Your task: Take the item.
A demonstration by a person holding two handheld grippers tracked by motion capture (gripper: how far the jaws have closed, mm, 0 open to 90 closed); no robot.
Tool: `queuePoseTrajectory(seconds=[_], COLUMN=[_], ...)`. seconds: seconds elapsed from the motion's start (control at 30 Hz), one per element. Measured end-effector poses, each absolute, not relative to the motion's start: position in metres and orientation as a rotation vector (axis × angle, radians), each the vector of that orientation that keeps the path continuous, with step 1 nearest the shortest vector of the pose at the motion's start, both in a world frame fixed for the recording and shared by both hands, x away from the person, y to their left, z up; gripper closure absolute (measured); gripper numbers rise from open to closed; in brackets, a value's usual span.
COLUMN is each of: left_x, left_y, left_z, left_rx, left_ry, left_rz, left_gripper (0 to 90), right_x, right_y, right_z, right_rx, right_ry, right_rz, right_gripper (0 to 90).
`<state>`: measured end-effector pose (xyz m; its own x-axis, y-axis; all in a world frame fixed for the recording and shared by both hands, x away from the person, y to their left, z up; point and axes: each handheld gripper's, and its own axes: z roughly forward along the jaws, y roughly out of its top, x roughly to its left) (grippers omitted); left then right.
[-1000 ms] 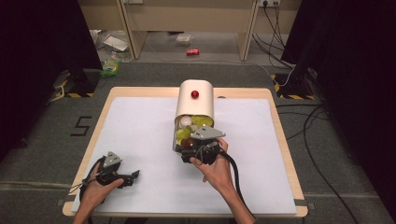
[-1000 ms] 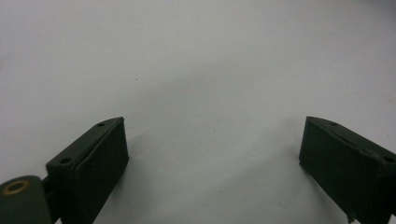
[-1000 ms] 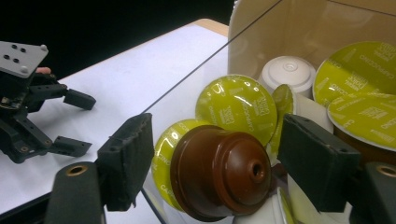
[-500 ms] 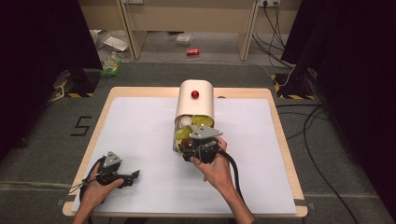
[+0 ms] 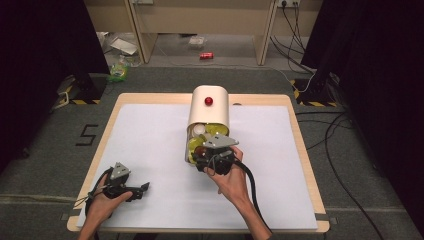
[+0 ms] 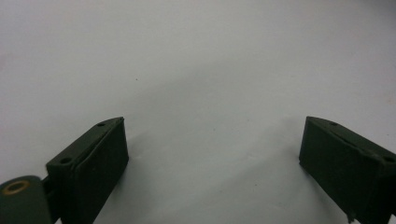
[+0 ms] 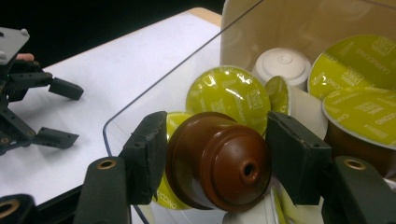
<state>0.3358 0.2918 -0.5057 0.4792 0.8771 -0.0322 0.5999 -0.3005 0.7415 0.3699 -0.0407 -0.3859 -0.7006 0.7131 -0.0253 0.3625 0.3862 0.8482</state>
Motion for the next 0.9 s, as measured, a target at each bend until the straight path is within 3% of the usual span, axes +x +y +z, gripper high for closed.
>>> queuePoseTrajectory(seconds=[0.9], left_x=[0.336], left_y=[0.292], left_z=[-0.506], left_rx=[2.020], left_ry=[1.218], left_rz=[0.501], left_gripper=[7.2], right_x=[0.362], right_y=[-0.064], right_z=[-0.356], right_rx=[0.946], right_ry=[2.093], right_rz=[1.371], right_gripper=[40.8])
